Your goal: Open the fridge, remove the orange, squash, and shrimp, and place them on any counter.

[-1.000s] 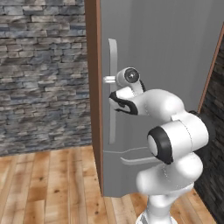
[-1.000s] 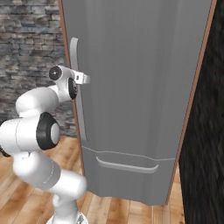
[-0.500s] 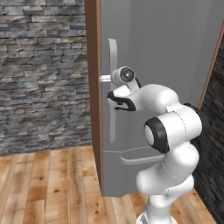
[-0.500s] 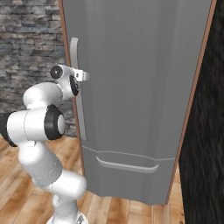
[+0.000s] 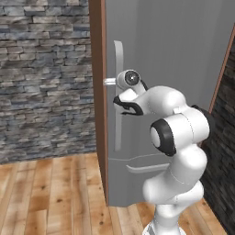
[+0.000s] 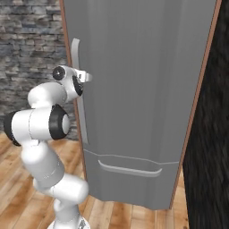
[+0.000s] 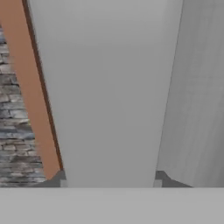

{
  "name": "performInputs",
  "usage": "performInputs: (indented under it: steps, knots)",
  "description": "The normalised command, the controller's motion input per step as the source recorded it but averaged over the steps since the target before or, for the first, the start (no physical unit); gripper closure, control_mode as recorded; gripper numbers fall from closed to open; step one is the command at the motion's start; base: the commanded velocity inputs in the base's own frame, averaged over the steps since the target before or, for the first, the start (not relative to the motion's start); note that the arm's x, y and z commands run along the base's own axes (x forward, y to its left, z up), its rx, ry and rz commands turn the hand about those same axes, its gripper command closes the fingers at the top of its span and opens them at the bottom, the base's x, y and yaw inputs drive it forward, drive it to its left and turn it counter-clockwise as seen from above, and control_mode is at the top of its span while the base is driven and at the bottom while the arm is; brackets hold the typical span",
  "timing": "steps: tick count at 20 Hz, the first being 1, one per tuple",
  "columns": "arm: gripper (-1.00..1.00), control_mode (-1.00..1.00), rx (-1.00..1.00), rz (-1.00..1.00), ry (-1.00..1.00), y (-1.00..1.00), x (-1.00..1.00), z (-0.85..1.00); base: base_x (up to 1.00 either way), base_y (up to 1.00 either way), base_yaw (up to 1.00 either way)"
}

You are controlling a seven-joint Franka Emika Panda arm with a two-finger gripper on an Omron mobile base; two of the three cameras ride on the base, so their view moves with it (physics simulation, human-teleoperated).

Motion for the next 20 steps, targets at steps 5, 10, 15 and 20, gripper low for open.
performInputs:
  steps: [5,10,15,20]
  knots:
    - [1.00,-1.00,0.02,-0.01,0.00,-0.02,-0.78,-0.06,0.00,0.00,0.00]
    - [1.00,-1.00,0.04,0.00,0.02,-0.52,-1.00,-0.27,0.00,0.00,0.00]
    - [1.00,-1.00,0.08,0.00,0.11,-0.96,-1.00,-0.27,0.00,0.00,0.00]
    - [1.00,-1.00,0.10,0.01,0.13,-1.00,-1.00,-0.33,0.00,0.00,0.00]
